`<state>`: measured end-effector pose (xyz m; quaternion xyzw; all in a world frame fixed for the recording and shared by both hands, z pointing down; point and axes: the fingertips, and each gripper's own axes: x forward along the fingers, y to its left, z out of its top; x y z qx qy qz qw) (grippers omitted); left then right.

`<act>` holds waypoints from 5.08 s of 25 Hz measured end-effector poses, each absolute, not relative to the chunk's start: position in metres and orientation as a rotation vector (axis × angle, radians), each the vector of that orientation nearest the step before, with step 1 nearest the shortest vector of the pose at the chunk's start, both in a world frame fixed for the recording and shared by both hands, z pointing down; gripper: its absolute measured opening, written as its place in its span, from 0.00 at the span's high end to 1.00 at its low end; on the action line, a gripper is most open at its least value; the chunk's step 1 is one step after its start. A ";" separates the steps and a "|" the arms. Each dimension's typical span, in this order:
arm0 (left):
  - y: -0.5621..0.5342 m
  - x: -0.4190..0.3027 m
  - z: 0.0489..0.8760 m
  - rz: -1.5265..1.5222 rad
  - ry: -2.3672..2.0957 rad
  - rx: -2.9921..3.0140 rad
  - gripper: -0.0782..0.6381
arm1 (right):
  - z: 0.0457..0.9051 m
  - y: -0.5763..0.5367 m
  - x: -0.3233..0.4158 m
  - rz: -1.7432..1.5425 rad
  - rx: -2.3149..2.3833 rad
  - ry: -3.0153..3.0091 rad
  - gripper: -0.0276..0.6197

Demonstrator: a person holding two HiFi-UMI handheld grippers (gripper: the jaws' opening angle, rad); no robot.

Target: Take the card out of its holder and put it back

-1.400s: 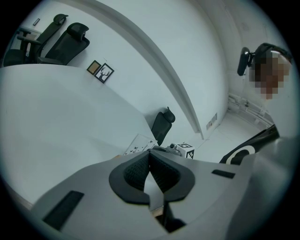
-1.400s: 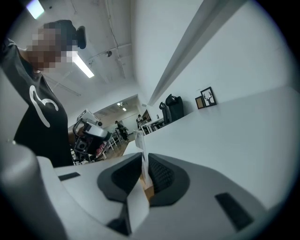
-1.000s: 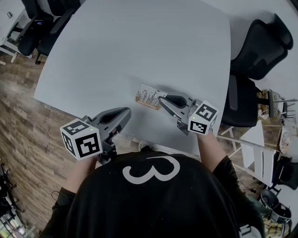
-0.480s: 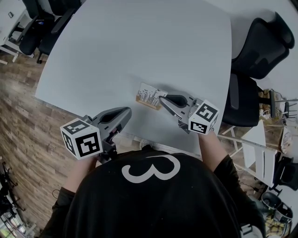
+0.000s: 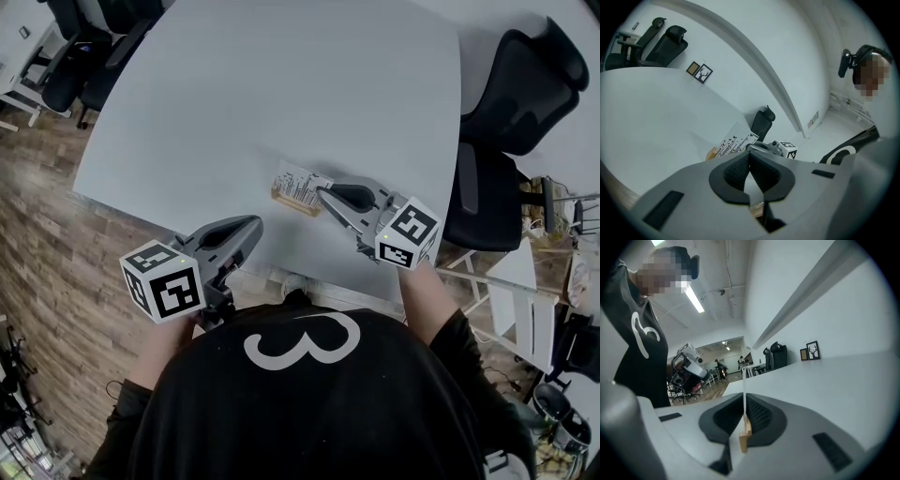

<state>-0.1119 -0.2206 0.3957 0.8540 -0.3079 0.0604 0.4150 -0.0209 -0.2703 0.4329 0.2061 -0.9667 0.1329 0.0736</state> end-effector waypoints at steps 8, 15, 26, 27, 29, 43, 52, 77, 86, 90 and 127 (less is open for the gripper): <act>-0.198 -0.107 0.385 0.118 -0.797 2.155 0.88 | 0.404 -0.262 -0.008 0.301 0.697 -2.919 0.92; -0.177 -0.104 0.377 0.084 -0.812 2.160 0.88 | 0.361 -0.250 0.004 0.202 0.786 -2.957 0.92; -0.128 -0.089 0.353 0.027 -0.827 2.188 0.88 | 0.308 -0.172 0.013 0.170 0.776 -3.028 0.93; -0.123 -0.088 0.351 0.020 -0.828 2.193 0.88 | 0.305 -0.164 0.014 0.168 0.771 -3.035 0.93; -0.112 -0.086 0.346 0.009 -0.834 2.198 0.88 | 0.300 -0.147 0.018 0.166 0.765 -3.046 0.93; -0.050 -0.069 0.311 -0.036 -0.813 2.313 0.88 | 0.281 -0.074 0.037 0.137 0.762 -3.079 0.93; -0.037 -0.058 0.299 0.001 -0.833 2.373 0.88 | 0.270 -0.059 0.050 0.105 0.780 -3.088 0.93; -0.050 -0.062 0.309 -0.027 -0.806 2.321 0.88 | 0.274 -0.071 0.049 0.131 0.813 -3.084 0.93; -0.086 -0.074 0.315 -0.031 -0.794 2.297 0.88 | 0.272 -0.106 0.035 0.118 0.811 -3.076 0.93; -0.105 -0.079 0.321 -0.033 -0.783 2.286 0.88 | 0.274 -0.124 0.028 0.108 0.808 -3.065 0.93; -0.227 -0.119 0.374 0.056 -0.743 2.186 0.88 | 0.382 -0.253 -0.009 0.204 0.678 -2.934 0.93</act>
